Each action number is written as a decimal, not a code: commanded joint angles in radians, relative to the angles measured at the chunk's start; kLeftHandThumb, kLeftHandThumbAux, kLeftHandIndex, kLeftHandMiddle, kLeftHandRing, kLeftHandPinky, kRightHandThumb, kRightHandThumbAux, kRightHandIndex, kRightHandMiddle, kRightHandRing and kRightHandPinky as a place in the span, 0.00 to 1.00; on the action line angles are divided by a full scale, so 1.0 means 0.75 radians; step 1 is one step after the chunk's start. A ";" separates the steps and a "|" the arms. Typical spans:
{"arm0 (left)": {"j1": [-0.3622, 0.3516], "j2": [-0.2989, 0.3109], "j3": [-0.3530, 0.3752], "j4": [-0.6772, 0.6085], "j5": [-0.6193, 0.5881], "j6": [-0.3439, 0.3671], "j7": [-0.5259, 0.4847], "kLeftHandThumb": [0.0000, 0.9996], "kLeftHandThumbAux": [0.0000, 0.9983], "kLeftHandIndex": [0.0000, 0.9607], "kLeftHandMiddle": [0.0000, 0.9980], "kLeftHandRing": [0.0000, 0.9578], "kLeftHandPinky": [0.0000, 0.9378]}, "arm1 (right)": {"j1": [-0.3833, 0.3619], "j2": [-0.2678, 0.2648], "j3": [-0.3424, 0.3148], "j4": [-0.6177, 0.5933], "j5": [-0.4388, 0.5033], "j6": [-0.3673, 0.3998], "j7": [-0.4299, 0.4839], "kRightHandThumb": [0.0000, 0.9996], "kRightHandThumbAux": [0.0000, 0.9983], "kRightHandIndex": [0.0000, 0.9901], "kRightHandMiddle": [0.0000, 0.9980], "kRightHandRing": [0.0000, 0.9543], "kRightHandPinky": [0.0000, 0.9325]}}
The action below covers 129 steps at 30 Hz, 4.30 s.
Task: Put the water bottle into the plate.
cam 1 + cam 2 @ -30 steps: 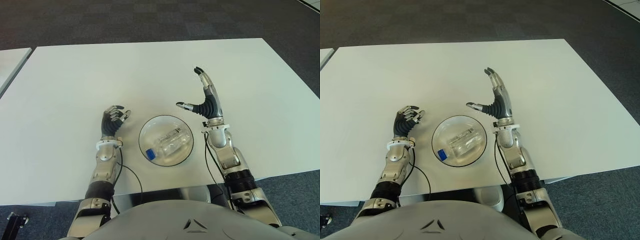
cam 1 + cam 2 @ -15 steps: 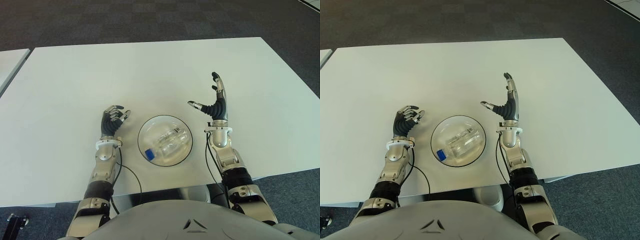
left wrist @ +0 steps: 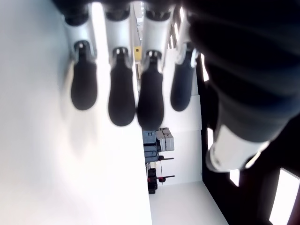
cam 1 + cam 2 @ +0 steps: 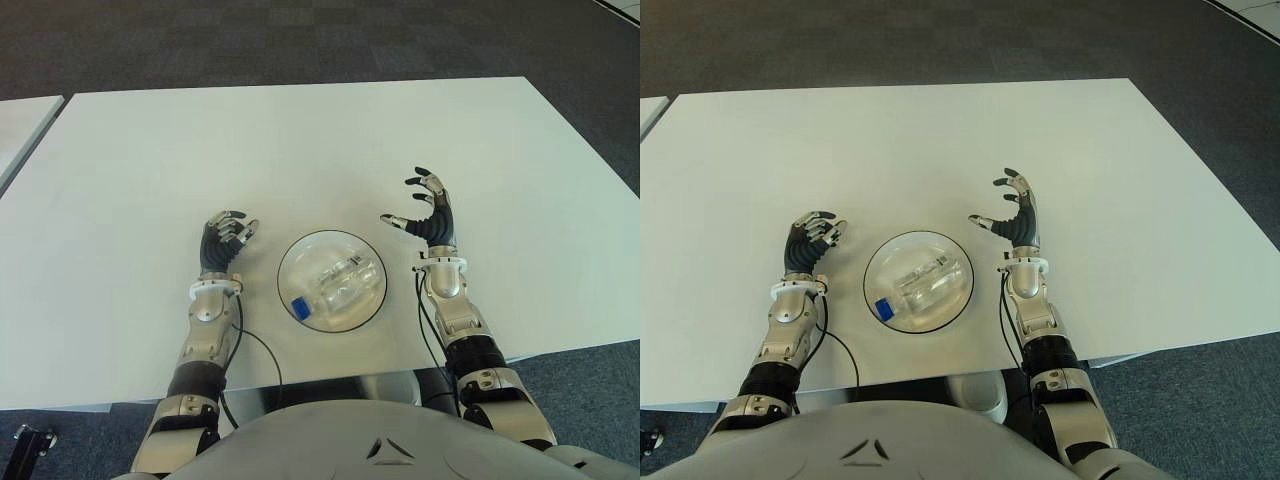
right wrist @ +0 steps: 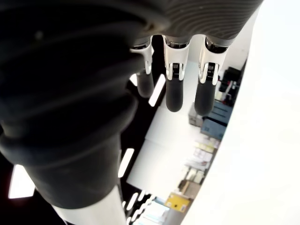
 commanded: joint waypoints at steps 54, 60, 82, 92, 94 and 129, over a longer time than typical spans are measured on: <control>0.021 0.010 0.010 -0.048 -0.005 0.082 -0.008 0.71 0.72 0.45 0.63 0.65 0.65 | -0.062 0.139 -0.132 0.198 0.327 0.005 0.335 0.71 0.73 0.44 0.71 0.76 0.80; 0.026 0.011 0.012 -0.054 -0.015 0.071 -0.020 0.71 0.72 0.45 0.64 0.66 0.66 | -0.055 0.136 -0.121 0.190 0.326 0.010 0.357 0.71 0.73 0.44 0.72 0.76 0.80; 0.056 -0.026 0.020 -0.146 -0.007 0.144 0.010 0.71 0.71 0.45 0.62 0.62 0.62 | -0.048 0.138 -0.119 0.190 0.328 0.013 0.377 0.71 0.73 0.44 0.73 0.76 0.79; 0.058 -0.029 0.022 -0.157 -0.006 0.161 0.008 0.71 0.71 0.45 0.64 0.65 0.65 | -0.049 0.139 -0.123 0.192 0.332 0.013 0.386 0.71 0.73 0.44 0.73 0.76 0.79; 0.058 -0.031 0.023 -0.158 -0.006 0.166 0.012 0.71 0.71 0.45 0.64 0.65 0.65 | -0.047 0.138 -0.124 0.188 0.329 0.016 0.383 0.71 0.73 0.44 0.73 0.76 0.79; 0.061 -0.041 0.037 -0.149 -0.031 0.138 0.001 0.71 0.71 0.45 0.63 0.63 0.64 | -0.033 0.141 -0.121 0.158 0.327 0.034 0.383 0.71 0.73 0.44 0.72 0.75 0.78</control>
